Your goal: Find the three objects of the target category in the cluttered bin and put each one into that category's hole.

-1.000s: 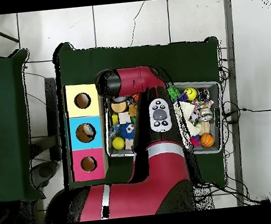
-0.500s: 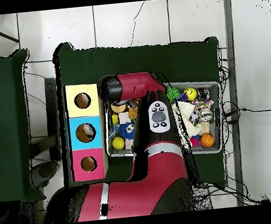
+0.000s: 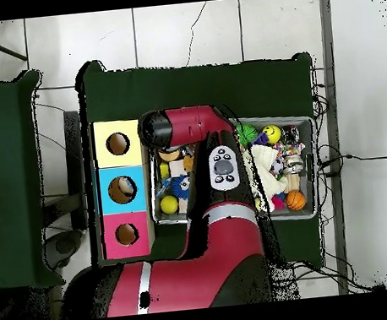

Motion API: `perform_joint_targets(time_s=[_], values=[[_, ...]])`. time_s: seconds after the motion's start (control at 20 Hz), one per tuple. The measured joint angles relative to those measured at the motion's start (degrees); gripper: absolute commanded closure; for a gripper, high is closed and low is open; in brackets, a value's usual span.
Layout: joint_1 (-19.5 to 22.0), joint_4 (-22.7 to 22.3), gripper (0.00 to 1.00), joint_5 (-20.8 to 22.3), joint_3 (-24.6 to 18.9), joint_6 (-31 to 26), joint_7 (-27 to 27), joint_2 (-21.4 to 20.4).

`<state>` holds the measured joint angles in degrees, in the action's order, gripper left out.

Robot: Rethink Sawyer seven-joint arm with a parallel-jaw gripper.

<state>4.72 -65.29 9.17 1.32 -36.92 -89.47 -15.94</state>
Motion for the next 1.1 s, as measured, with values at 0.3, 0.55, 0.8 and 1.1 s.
perform_joint_targets(time_s=[0.3,0.55,0.8,1.1], values=[[-0.1,0.0,1.00,0.0,0.0,0.2,0.0,0.1],[-0.1,-1.4,1.00,0.0,0.1,0.2,0.0,-1.0],[-0.6,-4.3,1.00,-0.1,0.4,-0.3,0.0,-4.0],[-0.8,-6.4,1.00,-0.3,1.1,-3.2,0.0,-7.6]])
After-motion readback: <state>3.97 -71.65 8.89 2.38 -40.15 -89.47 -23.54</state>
